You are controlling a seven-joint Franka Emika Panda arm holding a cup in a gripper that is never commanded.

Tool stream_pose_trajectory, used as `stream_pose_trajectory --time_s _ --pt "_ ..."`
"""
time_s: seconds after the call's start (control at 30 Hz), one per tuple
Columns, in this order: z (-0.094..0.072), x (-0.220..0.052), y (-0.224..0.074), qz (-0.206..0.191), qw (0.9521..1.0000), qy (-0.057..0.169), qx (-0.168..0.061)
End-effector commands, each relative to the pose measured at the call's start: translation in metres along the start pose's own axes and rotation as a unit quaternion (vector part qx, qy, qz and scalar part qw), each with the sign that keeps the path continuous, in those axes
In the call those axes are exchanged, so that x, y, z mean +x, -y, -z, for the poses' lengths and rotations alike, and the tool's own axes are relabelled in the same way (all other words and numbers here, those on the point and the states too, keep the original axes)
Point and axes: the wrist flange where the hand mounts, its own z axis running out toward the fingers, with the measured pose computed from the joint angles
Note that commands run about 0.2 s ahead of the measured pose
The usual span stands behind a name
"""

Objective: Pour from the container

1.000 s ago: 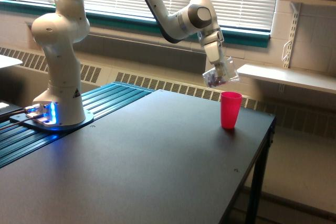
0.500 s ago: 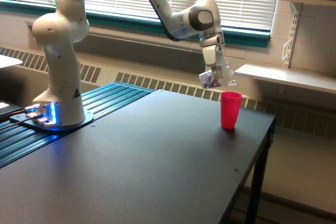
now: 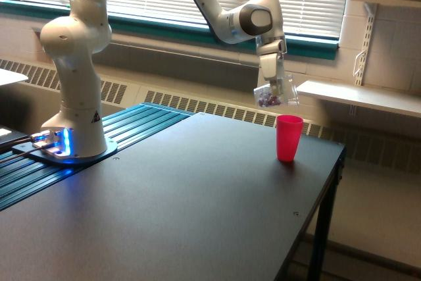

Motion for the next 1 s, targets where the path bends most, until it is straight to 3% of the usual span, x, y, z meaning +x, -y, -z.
stream_pose_trajectory --time_s 0.03,0.2,0.63,0.87,1.0 --pt "0.0 -0.015 0.006 0.036 0.9989 0.029 0.001" --pt "0.001 -0.016 0.008 0.035 0.9983 0.046 0.007" --pt "0.004 0.003 0.01 -0.036 0.9936 0.104 0.026" --pt "0.005 0.008 0.009 -0.043 0.9927 0.11 0.025" --pt "0.003 0.012 0.007 -0.063 0.9894 0.129 0.024"
